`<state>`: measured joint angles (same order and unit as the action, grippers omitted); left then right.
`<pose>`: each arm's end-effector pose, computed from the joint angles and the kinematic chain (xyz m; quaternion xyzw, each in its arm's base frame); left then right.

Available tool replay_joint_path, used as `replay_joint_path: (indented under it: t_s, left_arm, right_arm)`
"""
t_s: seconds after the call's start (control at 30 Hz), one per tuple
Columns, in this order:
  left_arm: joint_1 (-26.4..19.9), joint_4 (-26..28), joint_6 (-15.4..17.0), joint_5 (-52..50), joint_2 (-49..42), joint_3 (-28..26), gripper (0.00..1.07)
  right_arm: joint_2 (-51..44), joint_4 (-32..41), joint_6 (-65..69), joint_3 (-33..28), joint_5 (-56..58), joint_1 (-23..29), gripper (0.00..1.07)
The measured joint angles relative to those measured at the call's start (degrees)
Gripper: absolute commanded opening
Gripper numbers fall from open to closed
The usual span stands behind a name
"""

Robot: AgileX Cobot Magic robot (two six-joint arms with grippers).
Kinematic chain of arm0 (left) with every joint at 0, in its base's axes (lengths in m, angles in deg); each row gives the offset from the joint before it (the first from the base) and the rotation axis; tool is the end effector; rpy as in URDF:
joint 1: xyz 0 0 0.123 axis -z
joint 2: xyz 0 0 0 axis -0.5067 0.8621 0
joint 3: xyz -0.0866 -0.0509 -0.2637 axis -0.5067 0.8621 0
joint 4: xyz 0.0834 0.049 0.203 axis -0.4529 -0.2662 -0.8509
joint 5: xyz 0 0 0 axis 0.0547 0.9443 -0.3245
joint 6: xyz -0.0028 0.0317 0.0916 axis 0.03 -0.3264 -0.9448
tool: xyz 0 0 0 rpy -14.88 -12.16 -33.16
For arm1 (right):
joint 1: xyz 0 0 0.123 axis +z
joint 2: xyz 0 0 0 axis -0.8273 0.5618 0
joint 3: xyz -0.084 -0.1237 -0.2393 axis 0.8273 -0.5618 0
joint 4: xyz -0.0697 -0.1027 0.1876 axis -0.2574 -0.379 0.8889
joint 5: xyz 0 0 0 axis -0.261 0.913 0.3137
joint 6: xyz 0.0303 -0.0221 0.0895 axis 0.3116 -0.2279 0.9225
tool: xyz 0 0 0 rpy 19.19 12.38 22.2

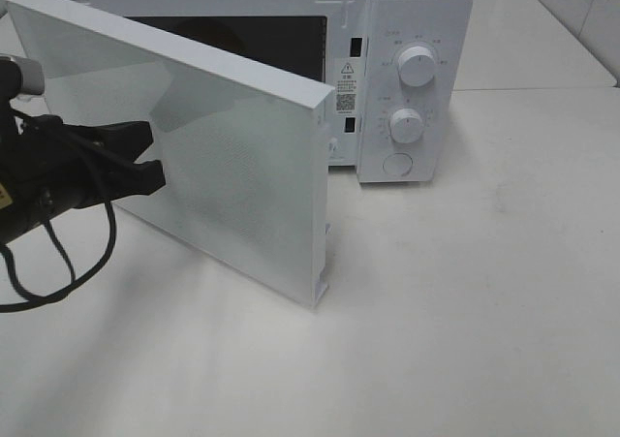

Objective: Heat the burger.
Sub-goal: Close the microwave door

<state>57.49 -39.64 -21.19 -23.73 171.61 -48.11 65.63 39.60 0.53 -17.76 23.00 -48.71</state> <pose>0.2408 -0.1251 0.1843 0.1235 0.7716 -0.2049 0.5894 -0.0179 -0.0075 0.2669 -0.0336 0.8348 0.0143 0.5493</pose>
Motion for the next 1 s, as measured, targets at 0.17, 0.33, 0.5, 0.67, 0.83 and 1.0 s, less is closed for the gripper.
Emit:
replay_joint_path:
  t_s: [0.17,0.33,0.5,0.67,0.83,1.0]
  left_arm:
    - [2.92,3.44,-1.49,2.69,2.35,-4.58,0.00]
    - [5.84,6.76,-4.58,4.70,5.27,-10.03,0.00]
    - [7.10,7.33,-4.98,7.56,8.19,-14.90,0.00]
    - [7.96,8.14,-5.39,8.77,10.77,-19.25,0.00]
    - [7.96,9.51,-5.39,11.63,13.52,-24.06,0.00]
    - [7.96,10.03,-5.44,13.29,15.76,-27.85,0.00]
  right_arm:
    - [0.00,0.00,0.00,0.00,0.00,0.00,0.74]
    - [0.00,0.00,0.00,0.00,0.00,0.00,0.74]
    - [0.00,0.00,0.00,0.00,0.00,0.00,0.74]
    - [0.00,0.00,0.00,0.00,0.00,0.00,0.74]
    - [0.00,0.00,0.00,0.00,0.00,0.00,0.74]
    - [0.00,0.00,0.00,0.00,0.00,0.00,0.74]
